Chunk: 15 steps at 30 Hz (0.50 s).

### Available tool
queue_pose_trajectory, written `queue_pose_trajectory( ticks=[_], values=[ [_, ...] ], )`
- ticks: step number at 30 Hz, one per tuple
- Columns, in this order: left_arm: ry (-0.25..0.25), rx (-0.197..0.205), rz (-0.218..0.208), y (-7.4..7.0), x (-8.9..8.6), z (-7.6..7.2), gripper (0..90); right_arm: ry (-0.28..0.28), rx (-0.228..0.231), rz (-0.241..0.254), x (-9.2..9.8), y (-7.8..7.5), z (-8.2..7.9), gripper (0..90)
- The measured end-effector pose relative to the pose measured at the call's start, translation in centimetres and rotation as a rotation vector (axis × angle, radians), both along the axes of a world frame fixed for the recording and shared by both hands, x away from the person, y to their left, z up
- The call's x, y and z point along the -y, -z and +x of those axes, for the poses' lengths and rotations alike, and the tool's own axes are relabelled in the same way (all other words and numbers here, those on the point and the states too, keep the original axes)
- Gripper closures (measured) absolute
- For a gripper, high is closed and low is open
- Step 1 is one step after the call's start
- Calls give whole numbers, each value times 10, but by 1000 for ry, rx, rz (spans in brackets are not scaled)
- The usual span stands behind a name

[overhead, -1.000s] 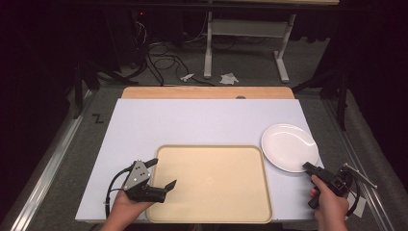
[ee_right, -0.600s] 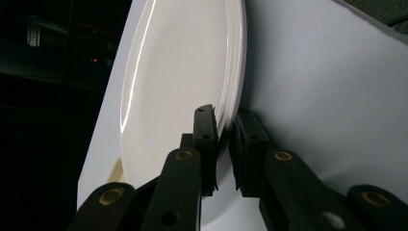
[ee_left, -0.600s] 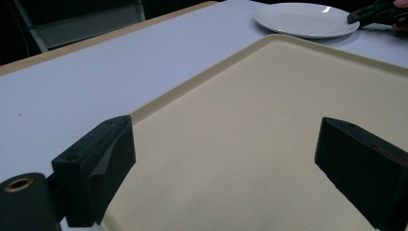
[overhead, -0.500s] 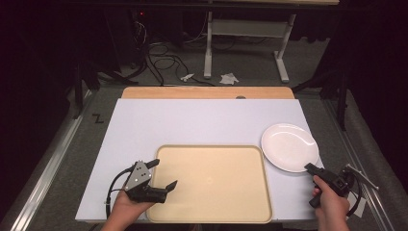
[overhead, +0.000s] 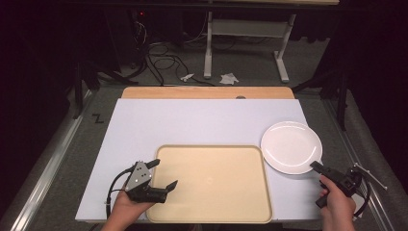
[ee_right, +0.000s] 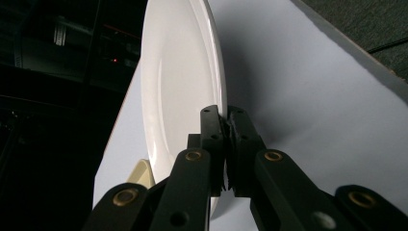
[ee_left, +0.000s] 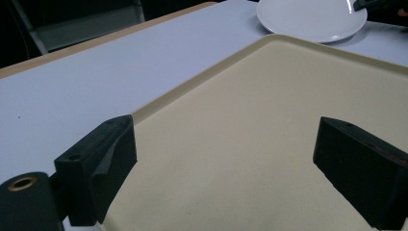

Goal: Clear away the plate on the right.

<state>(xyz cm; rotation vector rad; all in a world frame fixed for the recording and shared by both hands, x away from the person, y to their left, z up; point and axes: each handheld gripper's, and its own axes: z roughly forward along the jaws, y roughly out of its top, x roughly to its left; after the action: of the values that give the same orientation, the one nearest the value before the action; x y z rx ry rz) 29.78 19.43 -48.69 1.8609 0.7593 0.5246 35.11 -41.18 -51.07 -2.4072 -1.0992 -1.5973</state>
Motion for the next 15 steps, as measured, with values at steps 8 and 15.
queue_pose_trajectory(
  ticks=[8,15],
  values=[
    [-15,13,-12,-1,-2,0,86,10,1,15,4,-2,-3,888],
    [-12,16,-17,-2,-2,-1,86,18,-1,16,7,-3,-5,887]
  ],
)
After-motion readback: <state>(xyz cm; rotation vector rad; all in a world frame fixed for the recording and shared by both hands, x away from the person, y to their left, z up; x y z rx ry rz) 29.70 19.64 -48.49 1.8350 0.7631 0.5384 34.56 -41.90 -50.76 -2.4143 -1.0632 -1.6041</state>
